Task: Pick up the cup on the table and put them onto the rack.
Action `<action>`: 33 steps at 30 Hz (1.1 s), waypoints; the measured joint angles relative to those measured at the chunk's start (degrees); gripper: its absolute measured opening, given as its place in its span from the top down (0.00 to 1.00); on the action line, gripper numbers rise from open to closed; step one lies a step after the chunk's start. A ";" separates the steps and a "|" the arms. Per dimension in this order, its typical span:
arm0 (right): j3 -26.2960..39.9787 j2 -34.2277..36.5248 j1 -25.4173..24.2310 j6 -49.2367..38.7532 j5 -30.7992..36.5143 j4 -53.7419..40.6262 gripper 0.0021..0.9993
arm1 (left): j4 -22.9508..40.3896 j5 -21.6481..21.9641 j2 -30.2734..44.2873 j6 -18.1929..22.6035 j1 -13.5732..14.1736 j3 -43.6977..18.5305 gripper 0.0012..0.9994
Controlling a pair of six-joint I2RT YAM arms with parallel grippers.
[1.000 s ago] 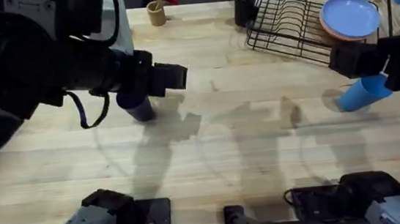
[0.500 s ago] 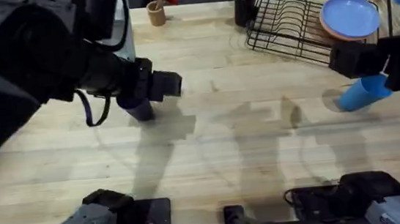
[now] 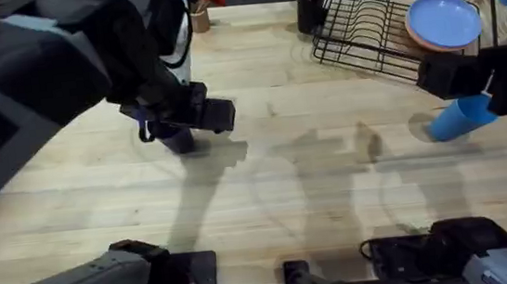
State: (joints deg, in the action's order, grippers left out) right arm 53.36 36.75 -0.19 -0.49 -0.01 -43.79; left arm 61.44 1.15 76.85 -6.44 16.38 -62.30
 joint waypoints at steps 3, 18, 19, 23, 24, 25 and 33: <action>0.00 0.00 0.00 0.00 0.00 0.00 0.01 | -0.65 0.00 1.60 0.00 -0.02 0.00 0.00; 0.00 0.00 0.00 0.00 0.00 0.00 0.01 | -1.19 0.04 6.26 0.00 0.00 0.00 0.11; 0.01 0.00 0.00 0.00 0.00 0.00 0.01 | -1.27 0.04 6.35 0.00 -0.02 -0.02 0.12; 0.00 0.00 0.00 0.02 0.00 0.01 0.01 | -1.43 0.15 6.37 -0.01 -0.01 -0.02 0.17; 0.00 0.00 0.00 0.00 0.00 0.02 0.01 | -1.43 0.17 6.37 -0.01 -0.01 -0.02 0.20; 0.02 0.00 0.00 0.00 0.00 0.00 0.01 | -1.43 0.20 6.37 -0.04 -0.02 -0.02 0.23; 0.01 0.00 0.00 0.00 0.00 0.01 0.01 | -1.46 0.20 6.37 -0.08 0.00 -0.02 0.48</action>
State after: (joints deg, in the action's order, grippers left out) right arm 53.38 36.75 -0.19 -0.49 -0.01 -43.78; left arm 59.99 1.34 83.22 -6.51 16.38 -62.33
